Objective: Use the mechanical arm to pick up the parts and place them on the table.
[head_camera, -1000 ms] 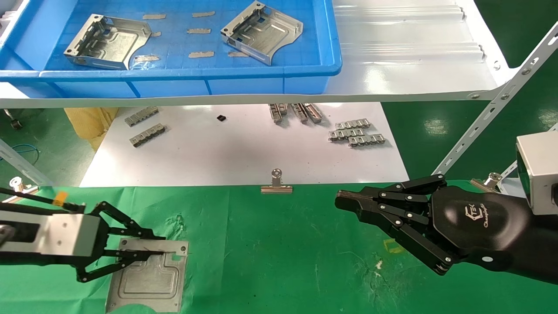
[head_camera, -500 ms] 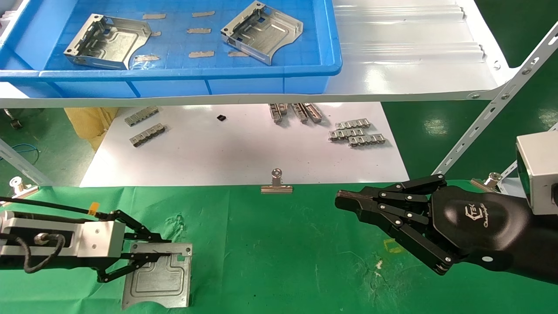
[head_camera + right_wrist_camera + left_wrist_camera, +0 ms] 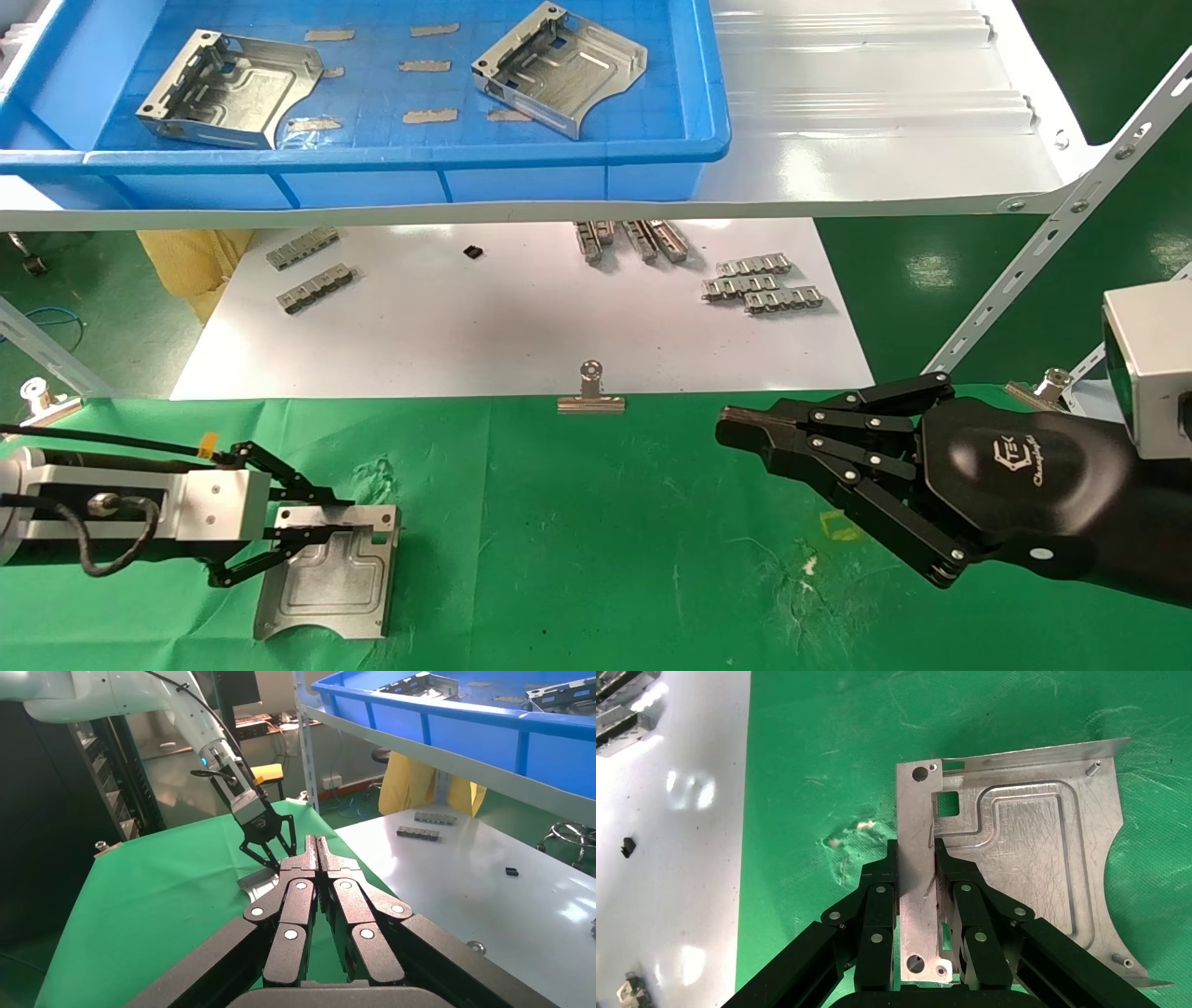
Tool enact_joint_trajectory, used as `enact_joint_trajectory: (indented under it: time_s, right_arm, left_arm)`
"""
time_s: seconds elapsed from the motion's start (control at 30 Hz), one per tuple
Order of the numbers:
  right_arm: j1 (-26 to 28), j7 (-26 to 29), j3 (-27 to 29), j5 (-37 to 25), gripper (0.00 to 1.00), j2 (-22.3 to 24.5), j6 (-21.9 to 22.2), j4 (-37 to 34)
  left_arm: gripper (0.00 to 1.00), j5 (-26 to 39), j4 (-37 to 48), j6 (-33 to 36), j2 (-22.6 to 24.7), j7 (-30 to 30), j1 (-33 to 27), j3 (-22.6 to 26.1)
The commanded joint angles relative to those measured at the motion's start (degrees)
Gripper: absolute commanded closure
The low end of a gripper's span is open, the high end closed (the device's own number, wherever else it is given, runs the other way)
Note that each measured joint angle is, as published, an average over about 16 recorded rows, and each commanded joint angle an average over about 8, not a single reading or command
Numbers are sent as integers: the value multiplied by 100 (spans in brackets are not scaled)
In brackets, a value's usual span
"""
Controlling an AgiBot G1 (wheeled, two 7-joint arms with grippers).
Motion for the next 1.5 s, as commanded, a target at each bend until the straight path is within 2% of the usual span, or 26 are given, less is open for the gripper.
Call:
enact_joint_trajectory:
  time_s: [0.03,0.07,0.27,0.3,0.33,0.7,1.03,1.07,1.3,1.33,1.5]
  right_arm:
    - [0,0,0,0,100,0,0,0]
    - [0,0,0,0,100,0,0,0]
    - [0,0,0,0,100,0,0,0]
    - [0,0,0,0,100,0,0,0]
    - [0,0,0,0,100,0,0,0]
    - [0,0,0,0,100,0,0,0]
    - [0,0,0,0,100,0,0,0]
    - [0,0,0,0,94,0,0,0]
    - [0,0,0,0,7,0,0,0]
    - [0,0,0,0,0,0,0,0]
    - [0,0,0,0,0,0,0,0]
  left_arm:
    - [95,-10,35,1,18,32,10,-1]
    - [86,-11,48,-2,27,40,11,-2]
    - [12,0,108,-34,71,80,-2,-9]
    - [3,4,116,-41,77,87,-5,-10]
    - [0,7,123,-47,82,93,-8,-12]
    - [0,-112,105,-40,30,110,-59,-94]
    - [0,-1141,-339,530,-312,-440,-43,-394]
    - [0,-1199,-375,566,-328,-483,-30,-424]
    - [0,-1368,-523,680,-313,-725,199,-776]
    - [0,-1391,-546,698,-308,-766,243,-840]
    - [0,-1514,-664,793,-280,-974,474,-1167]
